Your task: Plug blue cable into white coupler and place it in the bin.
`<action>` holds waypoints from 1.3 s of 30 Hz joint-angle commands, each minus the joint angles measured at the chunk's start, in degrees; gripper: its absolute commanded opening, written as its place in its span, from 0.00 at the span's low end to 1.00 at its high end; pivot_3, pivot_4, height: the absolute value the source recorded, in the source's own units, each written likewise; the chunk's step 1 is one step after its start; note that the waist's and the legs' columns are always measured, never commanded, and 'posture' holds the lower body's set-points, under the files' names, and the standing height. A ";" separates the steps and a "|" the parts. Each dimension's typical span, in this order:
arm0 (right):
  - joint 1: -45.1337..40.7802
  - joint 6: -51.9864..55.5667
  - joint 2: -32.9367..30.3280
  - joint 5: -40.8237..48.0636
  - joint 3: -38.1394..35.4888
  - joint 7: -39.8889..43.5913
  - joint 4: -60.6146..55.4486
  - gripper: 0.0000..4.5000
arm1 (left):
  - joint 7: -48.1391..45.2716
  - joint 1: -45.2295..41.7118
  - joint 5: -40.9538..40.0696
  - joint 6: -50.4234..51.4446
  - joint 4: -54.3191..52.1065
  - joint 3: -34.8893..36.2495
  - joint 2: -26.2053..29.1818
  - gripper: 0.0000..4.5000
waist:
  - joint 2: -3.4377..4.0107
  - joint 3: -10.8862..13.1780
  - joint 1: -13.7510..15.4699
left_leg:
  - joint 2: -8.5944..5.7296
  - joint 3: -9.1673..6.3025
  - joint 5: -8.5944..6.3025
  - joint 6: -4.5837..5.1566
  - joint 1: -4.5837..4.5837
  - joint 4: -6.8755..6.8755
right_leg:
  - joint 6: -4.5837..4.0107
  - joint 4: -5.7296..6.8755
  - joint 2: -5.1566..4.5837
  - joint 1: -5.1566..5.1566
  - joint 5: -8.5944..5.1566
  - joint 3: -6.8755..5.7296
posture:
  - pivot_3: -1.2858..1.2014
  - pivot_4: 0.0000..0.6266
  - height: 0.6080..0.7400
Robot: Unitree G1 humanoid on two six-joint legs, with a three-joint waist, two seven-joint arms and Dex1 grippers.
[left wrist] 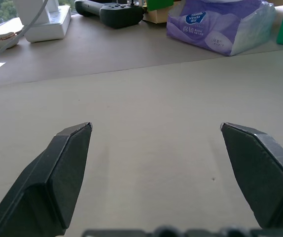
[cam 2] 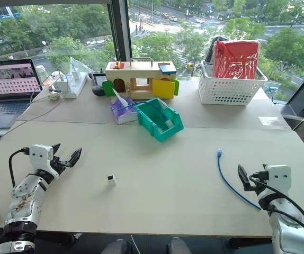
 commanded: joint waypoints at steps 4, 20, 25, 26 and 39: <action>-6.69 14.99 -4.34 8.50 -0.61 0.30 -10.49 1.00 | -18.99 -7.06 -12.20 7.14 -4.53 2.06 8.09 1.00 | -0.02 0.02 -0.56 | 0.02 0.00 0.02 -0.02 -0.07 0.03 | -0.01 0.05 0.03 -0.09 0.01 0.00 | 0.52 0.24 1.00; -32.64 45.65 -8.07 0.59 16.52 -5.82 -1.21 1.00 | -41.97 -10.54 -21.22 31.75 -21.12 -4.20 24.30 1.00 | 0.11 -0.15 -1.05 | 0.04 -0.10 0.11 0.00 -0.13 0.00 | -0.07 0.02 0.10 -0.13 0.01 -0.04 | 0.52 0.24 1.00; -33.80 47.68 -6.79 -1.74 20.26 -5.15 4.09 1.00 | -39.24 -10.14 -25.63 39.13 -29.48 -2.86 24.93 1.00 | 0.10 -0.15 -0.69 | -0.03 -0.19 0.10 0.00 -0.39 0.01 | -0.02 -0.03 0.05 -0.24 -0.02 -0.11 | 0.52 0.24 1.00; -33.76 47.39 -6.67 -2.29 20.81 -5.11 4.67 1.00 | -38.78 -10.00 -26.01 39.84 -30.44 -2.65 24.91 1.00 | 0.10 -0.15 -0.80 | -0.04 -0.18 0.10 0.00 -0.41 0.01 | -0.01 -0.03 0.03 -0.27 -0.01 -0.11 | 0.52 0.24 1.00; -32.39 48.31 -3.83 -3.12 18.30 -6.51 6.95 0.53 | -37.73 -8.02 -26.57 41.47 -33.83 -1.70 25.84 1.00 | 0.09 -0.16 -0.80 | -0.02 -0.21 0.11 0.00 -0.25 0.11 | -0.02 0.02 0.06 -0.11 -0.01 -0.12 | 0.52 0.24 1.00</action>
